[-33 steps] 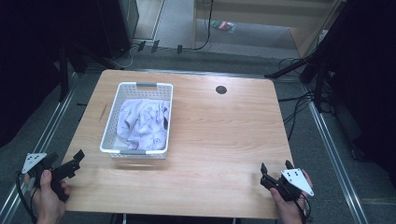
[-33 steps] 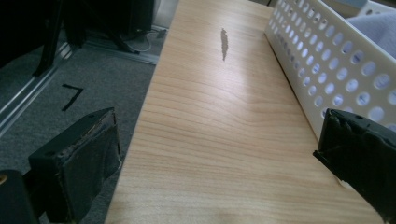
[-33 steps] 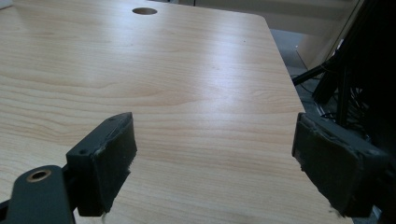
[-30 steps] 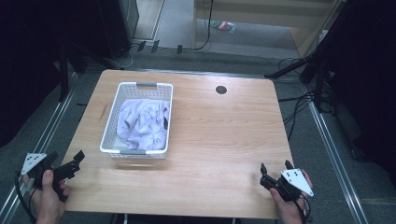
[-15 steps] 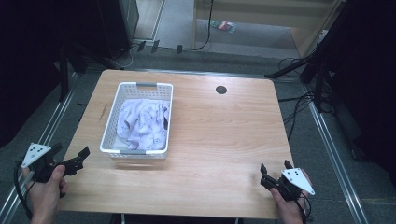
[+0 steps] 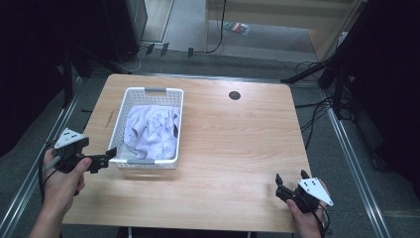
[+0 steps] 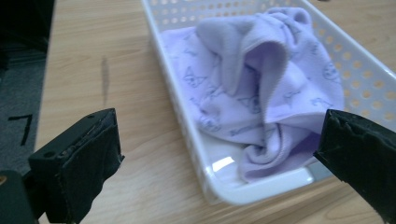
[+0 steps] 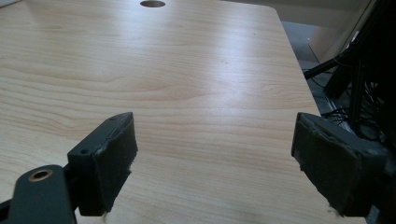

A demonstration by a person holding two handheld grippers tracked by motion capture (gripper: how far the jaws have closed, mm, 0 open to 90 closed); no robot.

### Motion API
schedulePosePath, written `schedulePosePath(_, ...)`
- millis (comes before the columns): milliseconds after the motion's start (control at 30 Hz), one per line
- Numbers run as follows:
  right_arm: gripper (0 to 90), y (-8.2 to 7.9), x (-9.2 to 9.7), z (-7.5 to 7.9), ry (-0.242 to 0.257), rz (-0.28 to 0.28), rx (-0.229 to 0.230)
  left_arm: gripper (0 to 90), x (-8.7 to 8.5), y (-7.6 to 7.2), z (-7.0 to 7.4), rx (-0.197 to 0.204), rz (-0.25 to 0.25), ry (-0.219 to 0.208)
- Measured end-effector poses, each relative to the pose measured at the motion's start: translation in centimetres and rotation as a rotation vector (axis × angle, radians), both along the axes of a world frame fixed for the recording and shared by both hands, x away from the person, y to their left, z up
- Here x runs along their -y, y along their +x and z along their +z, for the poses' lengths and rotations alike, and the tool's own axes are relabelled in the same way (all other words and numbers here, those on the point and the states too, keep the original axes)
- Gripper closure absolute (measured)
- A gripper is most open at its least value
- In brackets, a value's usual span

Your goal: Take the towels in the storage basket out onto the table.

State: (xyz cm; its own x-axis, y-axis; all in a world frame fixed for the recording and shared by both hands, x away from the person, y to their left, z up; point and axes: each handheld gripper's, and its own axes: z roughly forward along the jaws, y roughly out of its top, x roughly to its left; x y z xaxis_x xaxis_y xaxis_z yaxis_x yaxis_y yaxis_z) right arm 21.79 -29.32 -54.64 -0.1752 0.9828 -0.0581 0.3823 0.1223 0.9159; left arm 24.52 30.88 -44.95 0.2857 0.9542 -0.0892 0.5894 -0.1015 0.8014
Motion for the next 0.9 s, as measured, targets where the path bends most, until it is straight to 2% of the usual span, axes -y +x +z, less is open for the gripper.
schedulePosePath(67, 14.6, 0.0, 0.0, 0.0, -0.002, 0.002, -0.001, 0.0, 0.4, 0.3, 0.3, -0.002, -0.005, 0.007)
schedulePosePath(167, 14.6, 0.0, 0.0, 0.0, -0.003, 0.003, 0.001, 0.0, 1.3, 2.0, 1.6, -0.048, -0.018, 0.012)
schedulePosePath(200, 14.6, 0.0, 0.0, 0.0, -0.003, 0.003, 0.001, 0.0, 1.3, 2.0, 1.6, -0.048, -0.018, 0.012)
schedulePosePath(333, 14.6, 0.0, 0.0, 0.0, 0.002, 0.003, 0.000, 0.0, 1.9, 3.7, 2.4, -0.088, -0.038, 0.024)
schedulePosePath(400, 14.6, 0.0, 0.0, 0.0, 0.001, 0.005, 0.000, 0.0, 2.5, 4.9, 2.7, -0.114, -0.047, 0.050)
schedulePosePath(433, 14.6, 0.0, 0.0, 0.0, 0.001, 0.005, 0.000, 0.0, 2.5, 4.9, 2.7, -0.114, -0.047, 0.050)
schedulePosePath(500, 14.6, 0.0, 0.0, 0.0, 0.000, 0.008, 0.002, 0.0, 3.3, 6.2, 2.9, -0.154, -0.079, 0.071)
schedulePosePath(533, 14.6, 0.0, 0.0, 0.0, 0.000, 0.008, 0.002, 0.0, 3.3, 6.2, 2.9, -0.154, -0.079, 0.071)
schedulePosePath(633, 14.6, 0.0, 0.0, 0.0, 0.002, 0.007, 0.004, 0.0, 4.5, 7.8, 3.0, -0.195, -0.106, 0.087)
schedulePosePath(667, 14.6, 0.0, 0.0, 0.0, 0.002, 0.007, 0.004, 0.0, 4.5, 7.8, 3.0, -0.195, -0.106, 0.087)
schedulePosePath(700, 14.6, 0.0, 0.0, 0.0, 0.002, 0.008, 0.005, 0.0, 5.1, 8.6, 3.0, -0.214, -0.108, 0.088)
schedulePosePath(867, 14.6, 0.0, 0.0, 0.0, 0.002, 0.009, 0.005, 0.0, 6.2, 10.0, 2.7, -0.240, -0.125, 0.091)
schedulePosePath(900, 14.6, 0.0, 0.0, 0.0, 0.001, 0.011, 0.006, 0.0, 6.6, 10.6, 2.5, -0.257, -0.134, 0.104)
